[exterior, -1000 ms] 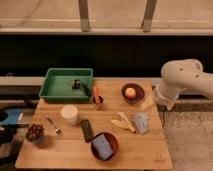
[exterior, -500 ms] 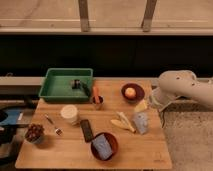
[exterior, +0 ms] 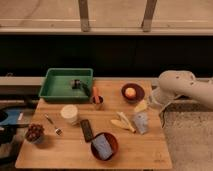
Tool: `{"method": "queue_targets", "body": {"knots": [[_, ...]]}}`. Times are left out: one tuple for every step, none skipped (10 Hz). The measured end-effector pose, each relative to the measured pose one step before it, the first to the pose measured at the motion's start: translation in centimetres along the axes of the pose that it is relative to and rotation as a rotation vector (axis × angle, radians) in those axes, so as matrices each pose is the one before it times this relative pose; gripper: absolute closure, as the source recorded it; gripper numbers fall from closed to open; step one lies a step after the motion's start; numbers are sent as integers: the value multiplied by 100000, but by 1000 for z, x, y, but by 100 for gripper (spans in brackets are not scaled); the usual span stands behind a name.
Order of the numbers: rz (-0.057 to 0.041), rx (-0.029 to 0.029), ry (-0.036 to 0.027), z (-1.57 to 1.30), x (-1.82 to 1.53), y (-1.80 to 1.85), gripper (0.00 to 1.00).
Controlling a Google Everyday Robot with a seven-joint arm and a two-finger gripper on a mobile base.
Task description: Place towel in table surface
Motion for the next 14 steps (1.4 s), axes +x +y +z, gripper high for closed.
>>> {"method": "queue_targets", "body": {"knots": [[2463,-2544,2313,1569,267,-477,20],[2460,-2529,2747,1765,271,-676,20],[1901,-2500,3469,1810,136,-559,20],[628,-1382,2415,842,23,-206,20],[-131,-1272,2299,710,-74,5,20],[54,-233,442,103,1,-48,20],[162,19,-25,-20,43,-86,20],[-4,13,16,7,2,-3,20],[-172,31,126,52,-9,75,20],[-19,38,361,42,25,-2,20],[154,-250,989,499,143,-39,20],[-180,-506,1555,1081,185,136,20],[-1072,57,1169,1252,7,349,20],[-452,294,135,378,-97,216,20]]}}
